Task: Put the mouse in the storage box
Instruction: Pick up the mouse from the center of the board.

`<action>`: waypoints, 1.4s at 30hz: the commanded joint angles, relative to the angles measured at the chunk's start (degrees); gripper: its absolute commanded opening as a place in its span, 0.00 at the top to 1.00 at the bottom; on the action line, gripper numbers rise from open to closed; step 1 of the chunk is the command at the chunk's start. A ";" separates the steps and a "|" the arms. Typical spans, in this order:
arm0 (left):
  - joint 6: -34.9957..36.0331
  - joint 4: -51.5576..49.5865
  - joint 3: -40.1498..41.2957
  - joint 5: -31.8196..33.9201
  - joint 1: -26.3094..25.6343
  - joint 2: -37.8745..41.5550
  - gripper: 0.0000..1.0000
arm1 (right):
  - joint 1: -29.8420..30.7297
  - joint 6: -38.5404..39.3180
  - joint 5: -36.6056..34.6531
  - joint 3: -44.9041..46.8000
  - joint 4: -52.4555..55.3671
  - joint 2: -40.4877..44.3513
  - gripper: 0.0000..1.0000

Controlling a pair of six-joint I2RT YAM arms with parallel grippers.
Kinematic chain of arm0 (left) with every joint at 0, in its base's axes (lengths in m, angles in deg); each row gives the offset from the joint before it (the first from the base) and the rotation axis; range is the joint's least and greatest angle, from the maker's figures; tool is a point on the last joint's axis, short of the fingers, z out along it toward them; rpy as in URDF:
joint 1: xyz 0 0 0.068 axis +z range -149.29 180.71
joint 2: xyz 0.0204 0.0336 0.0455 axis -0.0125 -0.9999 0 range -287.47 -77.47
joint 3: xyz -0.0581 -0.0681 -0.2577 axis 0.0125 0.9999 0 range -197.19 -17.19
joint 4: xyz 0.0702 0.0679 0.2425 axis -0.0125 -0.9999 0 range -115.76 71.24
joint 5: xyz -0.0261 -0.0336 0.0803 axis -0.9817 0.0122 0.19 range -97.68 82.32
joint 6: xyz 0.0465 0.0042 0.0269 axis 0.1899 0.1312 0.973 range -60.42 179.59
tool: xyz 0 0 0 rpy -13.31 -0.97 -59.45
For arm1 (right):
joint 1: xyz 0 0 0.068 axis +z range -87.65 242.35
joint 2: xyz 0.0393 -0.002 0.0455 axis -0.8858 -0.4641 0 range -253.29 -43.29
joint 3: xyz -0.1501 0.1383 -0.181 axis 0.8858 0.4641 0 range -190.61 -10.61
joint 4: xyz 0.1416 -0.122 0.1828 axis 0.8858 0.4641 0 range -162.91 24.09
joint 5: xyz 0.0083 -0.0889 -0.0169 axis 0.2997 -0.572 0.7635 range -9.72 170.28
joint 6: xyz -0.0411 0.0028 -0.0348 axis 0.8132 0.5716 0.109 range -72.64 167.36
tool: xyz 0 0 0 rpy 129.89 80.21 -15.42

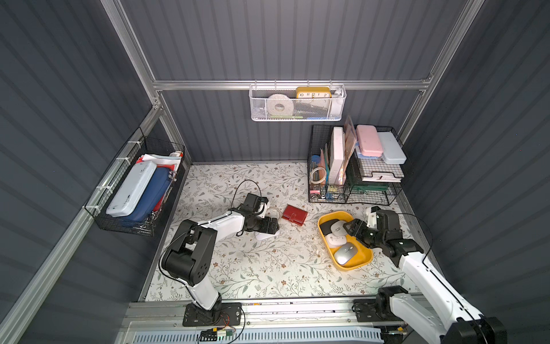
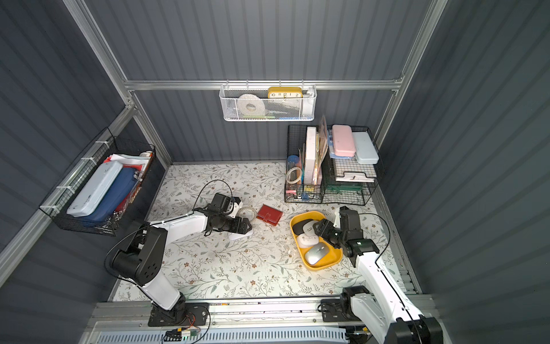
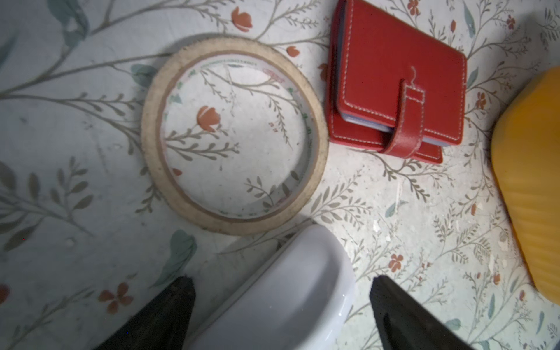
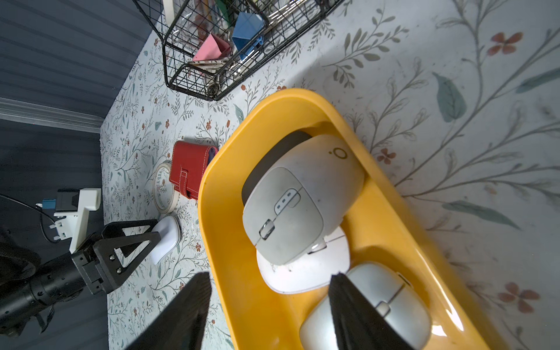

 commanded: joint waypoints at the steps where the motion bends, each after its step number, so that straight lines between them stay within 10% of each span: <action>1: -1.37 0.43 2.45 -4.59 0.29 1.98 0.05 | -0.14 0.85 -0.96 -0.87 0.25 0.85 0.33; 9: -7.99 -2.82 7.00 -1.84 -3.56 6.75 0.08 | -0.16 0.52 -0.88 -0.72 -0.69 0.38 0.32; 31: -13.94 -25.24 -9.68 21.92 -16.08 -14.02 0.25 | -0.33 0.54 -1.09 -0.50 0.10 0.58 0.32; 42: -14.32 -24.88 -8.38 22.74 -16.74 -13.24 0.50 | -0.36 0.47 -0.85 -0.54 -0.32 -0.25 0.32</action>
